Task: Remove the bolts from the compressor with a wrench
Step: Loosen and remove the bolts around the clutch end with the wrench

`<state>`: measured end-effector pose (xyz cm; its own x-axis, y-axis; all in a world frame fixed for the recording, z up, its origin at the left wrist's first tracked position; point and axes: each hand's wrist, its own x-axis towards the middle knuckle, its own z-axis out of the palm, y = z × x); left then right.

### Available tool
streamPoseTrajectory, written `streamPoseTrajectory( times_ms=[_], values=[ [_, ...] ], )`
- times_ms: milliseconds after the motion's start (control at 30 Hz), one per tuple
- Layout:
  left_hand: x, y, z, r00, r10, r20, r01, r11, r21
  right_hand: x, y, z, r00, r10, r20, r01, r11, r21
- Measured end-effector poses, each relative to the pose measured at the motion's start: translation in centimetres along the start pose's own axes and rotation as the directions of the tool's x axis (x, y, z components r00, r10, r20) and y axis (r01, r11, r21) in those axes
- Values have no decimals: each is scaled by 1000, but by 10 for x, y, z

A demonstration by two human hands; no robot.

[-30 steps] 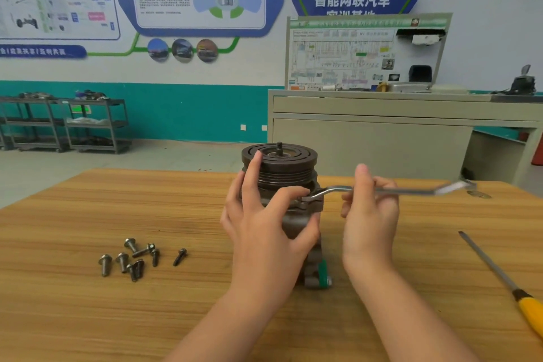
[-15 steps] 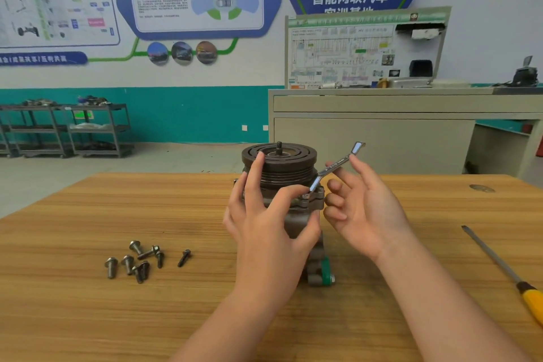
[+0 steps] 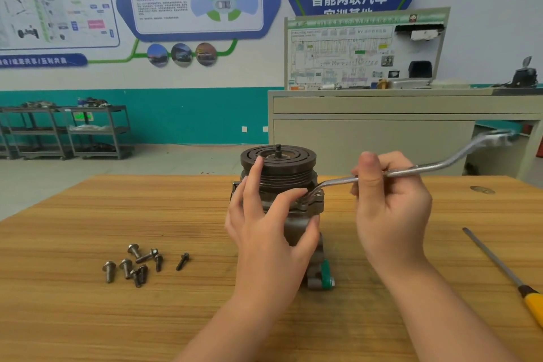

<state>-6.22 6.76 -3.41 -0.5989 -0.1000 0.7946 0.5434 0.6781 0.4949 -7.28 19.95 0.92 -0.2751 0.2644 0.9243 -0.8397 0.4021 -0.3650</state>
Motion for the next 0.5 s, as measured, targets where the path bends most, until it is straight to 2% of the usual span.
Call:
streamPoseTrajectory(
  times_ms=[67, 133, 200, 267, 367, 433, 500],
  values=[
    [0, -1, 1, 1000, 10, -5, -10, 1000, 13, -1, -3, 0, 982, -189, -20, 186, 977, -108],
    [0, -1, 2, 1000, 20, -16, -20, 1000, 19, -7, -7, 4, 953, -303, 9, 302, 947, -113],
    [0, 0, 2, 1000, 12, -22, -12, 1000, -7, -14, -9, 10, 936, -345, 74, 349, 935, -60],
    [-1, 0, 3, 999, -26, -48, 24, 999, -36, -20, -8, 13, 936, -335, 108, 336, 942, 6],
    [-4, 2, 4, 984, -128, -123, 125, 991, -37, -22, -7, 16, 979, -196, 50, 192, 978, 83],
    [-3, 4, 3, 972, -202, -119, 199, 979, -32, -20, -8, 18, 997, 28, -66, -13, 975, 220],
    [0, 5, 0, 965, -257, -54, 256, 966, -23, -17, -9, 21, 939, 306, -157, -241, 912, 333]
  ],
)
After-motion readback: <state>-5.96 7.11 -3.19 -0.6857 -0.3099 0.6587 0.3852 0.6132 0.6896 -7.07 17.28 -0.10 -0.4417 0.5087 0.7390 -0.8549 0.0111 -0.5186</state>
